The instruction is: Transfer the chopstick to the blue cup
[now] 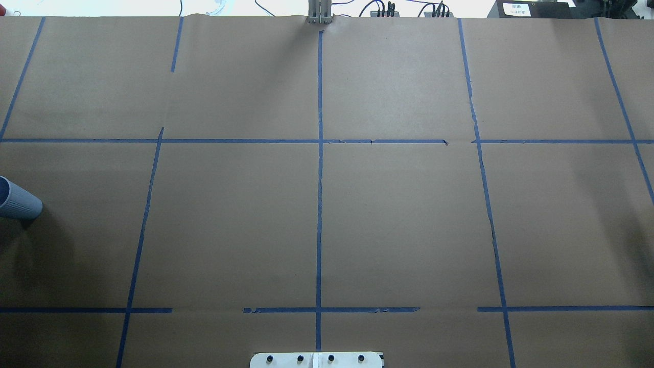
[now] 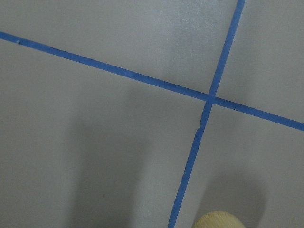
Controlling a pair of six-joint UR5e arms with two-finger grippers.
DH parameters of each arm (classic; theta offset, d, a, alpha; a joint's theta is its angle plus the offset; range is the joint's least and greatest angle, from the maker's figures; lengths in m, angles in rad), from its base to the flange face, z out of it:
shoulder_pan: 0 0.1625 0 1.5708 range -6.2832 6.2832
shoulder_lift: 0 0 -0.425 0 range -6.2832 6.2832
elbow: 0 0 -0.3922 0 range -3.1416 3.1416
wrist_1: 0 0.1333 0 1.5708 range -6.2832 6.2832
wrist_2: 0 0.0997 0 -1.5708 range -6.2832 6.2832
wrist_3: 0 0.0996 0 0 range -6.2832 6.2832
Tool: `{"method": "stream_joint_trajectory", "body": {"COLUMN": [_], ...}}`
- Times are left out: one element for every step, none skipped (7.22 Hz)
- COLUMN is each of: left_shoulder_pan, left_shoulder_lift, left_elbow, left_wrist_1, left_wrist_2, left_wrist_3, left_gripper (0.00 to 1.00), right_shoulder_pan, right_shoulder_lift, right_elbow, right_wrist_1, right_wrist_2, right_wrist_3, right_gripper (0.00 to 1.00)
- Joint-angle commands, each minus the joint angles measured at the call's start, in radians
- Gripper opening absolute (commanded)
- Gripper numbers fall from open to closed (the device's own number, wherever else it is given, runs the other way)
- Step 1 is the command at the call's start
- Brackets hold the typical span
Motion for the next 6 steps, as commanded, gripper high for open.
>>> {"method": "stream_joint_trajectory", "body": {"left_shoulder_pan": [0.005, 0.005, 0.015, 0.015, 0.015, 0.015], "left_shoulder_lift": [0.003, 0.002, 0.003, 0.003, 0.002, -0.004], "left_elbow": [0.001, -0.001, -0.002, -0.010, -0.050, -0.130], "left_wrist_1": [-0.002, -0.002, -0.002, -0.004, -0.002, 0.000], "left_wrist_2": [-0.001, -0.001, -0.001, -0.002, -0.007, -0.014], "left_wrist_3": [0.000, -0.002, -0.005, -0.006, -0.011, -0.085], "left_gripper": [0.24, 0.07, 0.04, 0.00, 0.00, 0.00], "right_shoulder_pan": [-0.001, -0.004, -0.005, -0.007, -0.007, -0.008], "right_shoulder_lift": [0.001, 0.001, 0.001, 0.001, 0.001, 0.002], "right_elbow": [0.001, 0.001, 0.001, 0.001, 0.001, 0.001], "right_wrist_1": [0.001, 0.001, 0.001, 0.001, 0.001, 0.001], "right_wrist_2": [0.000, 0.000, 0.000, 0.000, 0.000, 0.000], "right_wrist_3": [-0.004, -0.005, -0.004, -0.004, -0.004, -0.004], "right_gripper": [0.99, 0.99, 0.99, 0.99, 0.99, 0.99]}}
